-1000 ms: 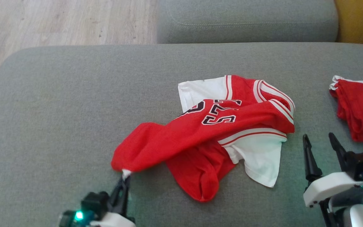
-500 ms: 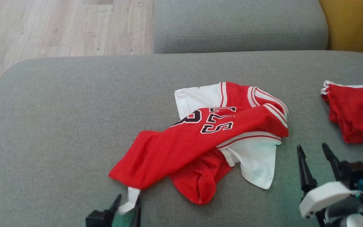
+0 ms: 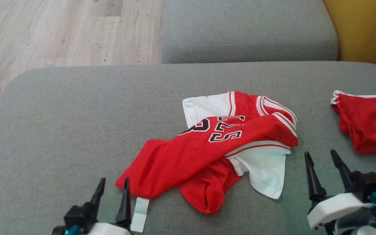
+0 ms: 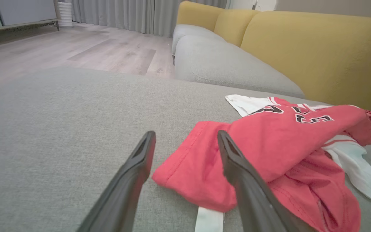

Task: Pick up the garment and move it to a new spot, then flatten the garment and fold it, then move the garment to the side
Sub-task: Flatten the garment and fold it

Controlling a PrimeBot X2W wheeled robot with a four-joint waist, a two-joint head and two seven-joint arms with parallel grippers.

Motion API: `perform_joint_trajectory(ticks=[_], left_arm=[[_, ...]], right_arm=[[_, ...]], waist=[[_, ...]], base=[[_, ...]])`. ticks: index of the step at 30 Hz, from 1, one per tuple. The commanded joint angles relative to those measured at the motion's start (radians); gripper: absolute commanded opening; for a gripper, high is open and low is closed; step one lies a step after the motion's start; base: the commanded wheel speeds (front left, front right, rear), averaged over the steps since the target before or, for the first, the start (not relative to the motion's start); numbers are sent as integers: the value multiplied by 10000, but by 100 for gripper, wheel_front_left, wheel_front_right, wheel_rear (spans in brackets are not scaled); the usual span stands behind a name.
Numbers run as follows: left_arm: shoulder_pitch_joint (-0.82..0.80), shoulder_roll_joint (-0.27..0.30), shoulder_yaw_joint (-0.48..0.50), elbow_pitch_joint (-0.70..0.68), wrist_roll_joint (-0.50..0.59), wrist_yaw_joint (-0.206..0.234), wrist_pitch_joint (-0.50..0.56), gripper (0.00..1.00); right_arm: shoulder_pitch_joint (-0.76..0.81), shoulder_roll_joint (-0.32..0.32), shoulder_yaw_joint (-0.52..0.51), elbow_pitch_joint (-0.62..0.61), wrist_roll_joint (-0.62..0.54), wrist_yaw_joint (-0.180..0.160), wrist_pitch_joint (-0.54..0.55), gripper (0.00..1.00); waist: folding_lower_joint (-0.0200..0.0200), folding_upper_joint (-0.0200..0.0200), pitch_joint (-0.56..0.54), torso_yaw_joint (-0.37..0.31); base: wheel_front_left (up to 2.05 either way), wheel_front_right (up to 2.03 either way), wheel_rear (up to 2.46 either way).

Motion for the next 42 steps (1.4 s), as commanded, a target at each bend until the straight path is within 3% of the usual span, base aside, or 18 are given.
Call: perform_joint_trajectory(ticks=[1,30,42], left_arm=[[-184,236,519,-430,-114,117,-134,100],[340,518,888,-965,-454,519,-123,100],[204,553,820,-1037,-427,566,-71,100]], right_arm=[[-194,-57,296,-397,79,-7,-164,100],[19,-57,955,83,250,-7,-426,100],[-574,-56,1126,2259,180,-7,229,100]], waist=[[0,-1,-53,7],[0,-1,-55,34],[0,-1,412,421]], base=[[0,0,0],[0,0,0],[0,0,0]])
